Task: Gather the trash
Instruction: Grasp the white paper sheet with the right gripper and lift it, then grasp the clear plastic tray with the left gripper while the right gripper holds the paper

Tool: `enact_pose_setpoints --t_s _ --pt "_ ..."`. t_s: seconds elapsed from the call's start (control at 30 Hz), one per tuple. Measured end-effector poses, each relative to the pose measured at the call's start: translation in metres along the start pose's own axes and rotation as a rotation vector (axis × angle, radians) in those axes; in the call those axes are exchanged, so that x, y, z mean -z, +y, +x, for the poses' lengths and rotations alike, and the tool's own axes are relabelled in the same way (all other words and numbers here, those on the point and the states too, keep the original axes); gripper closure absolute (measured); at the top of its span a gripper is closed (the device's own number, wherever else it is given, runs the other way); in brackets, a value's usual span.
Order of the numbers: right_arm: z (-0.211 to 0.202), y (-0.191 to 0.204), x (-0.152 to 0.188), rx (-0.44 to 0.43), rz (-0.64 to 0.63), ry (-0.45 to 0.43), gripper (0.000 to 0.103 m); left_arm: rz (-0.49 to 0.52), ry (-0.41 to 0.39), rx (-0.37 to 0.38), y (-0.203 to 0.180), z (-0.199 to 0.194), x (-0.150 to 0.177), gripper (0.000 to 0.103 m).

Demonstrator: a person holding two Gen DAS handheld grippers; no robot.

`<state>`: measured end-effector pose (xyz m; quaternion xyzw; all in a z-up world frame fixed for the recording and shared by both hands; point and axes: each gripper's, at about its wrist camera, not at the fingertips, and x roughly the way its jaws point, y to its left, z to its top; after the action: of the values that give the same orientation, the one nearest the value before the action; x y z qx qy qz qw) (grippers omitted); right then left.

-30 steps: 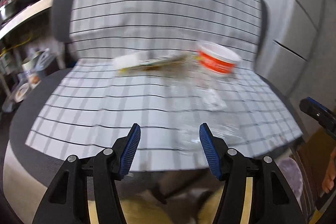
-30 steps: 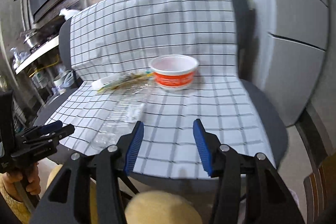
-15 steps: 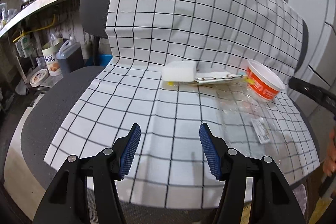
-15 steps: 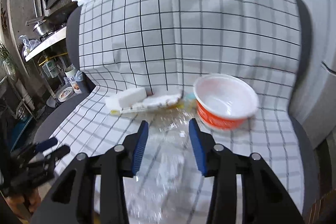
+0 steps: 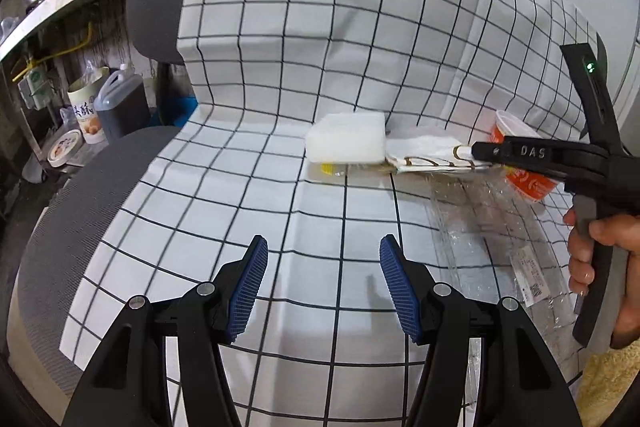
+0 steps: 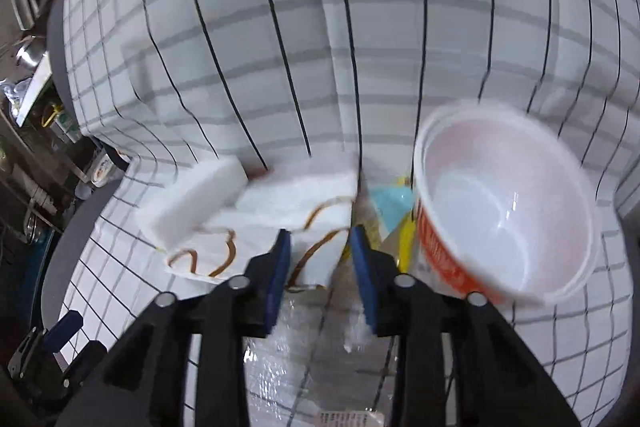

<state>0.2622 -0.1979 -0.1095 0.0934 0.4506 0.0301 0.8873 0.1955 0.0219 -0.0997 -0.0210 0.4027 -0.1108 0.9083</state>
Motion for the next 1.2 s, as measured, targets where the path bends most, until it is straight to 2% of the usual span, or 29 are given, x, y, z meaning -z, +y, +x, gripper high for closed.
enact_pose_setpoints --t_s 0.23,0.27,0.3,0.37,0.5,0.6,0.7,0.87,0.97,1.03,1.07,1.13,1.2 --pt "0.004 0.003 0.016 -0.062 0.024 0.036 0.07 -0.008 0.033 0.022 -0.002 0.005 0.01 0.044" --pt "0.005 0.004 0.016 -0.06 0.02 0.036 0.077 -0.008 0.034 0.021 -0.003 0.003 0.011 0.044" --pt "0.005 0.006 0.017 -0.054 0.014 0.031 0.093 -0.008 0.033 0.02 -0.004 0.001 0.012 0.044" --pt "0.001 0.01 0.018 -0.071 -0.001 0.016 0.101 -0.005 0.028 0.021 -0.005 -0.006 0.014 0.043" --pt "-0.028 0.013 0.02 -0.091 -0.032 -0.067 0.102 0.002 0.016 0.021 -0.009 -0.022 0.018 0.044" --pt "-0.07 0.014 0.026 -0.057 -0.067 -0.155 0.102 0.012 0.012 0.024 -0.014 -0.031 0.021 0.044" --pt "-0.106 0.0 0.041 -0.037 -0.067 -0.187 0.102 0.024 0.018 0.043 -0.023 -0.038 0.027 0.044" --pt "-0.145 -0.041 0.092 -0.019 -0.011 -0.136 0.102 0.047 0.043 0.084 -0.045 -0.039 0.035 0.044" --pt "-0.139 -0.059 0.121 -0.038 0.023 -0.058 0.101 0.069 0.053 0.089 -0.062 -0.038 0.039 0.044" --pt "-0.138 -0.07 0.133 -0.05 0.044 -0.037 0.101 0.087 0.054 0.086 -0.072 -0.038 0.041 0.044" --pt "-0.139 -0.075 0.136 -0.067 0.058 -0.038 0.1 0.094 0.055 0.084 -0.075 -0.039 0.042 0.044" --pt "-0.139 -0.084 0.141 -0.099 0.1 -0.047 0.088 0.111 0.053 0.074 -0.082 -0.04 0.043 0.044" --pt "-0.139 -0.089 0.144 -0.112 0.126 -0.067 0.053 0.117 0.051 0.066 -0.084 -0.042 0.044 0.044"
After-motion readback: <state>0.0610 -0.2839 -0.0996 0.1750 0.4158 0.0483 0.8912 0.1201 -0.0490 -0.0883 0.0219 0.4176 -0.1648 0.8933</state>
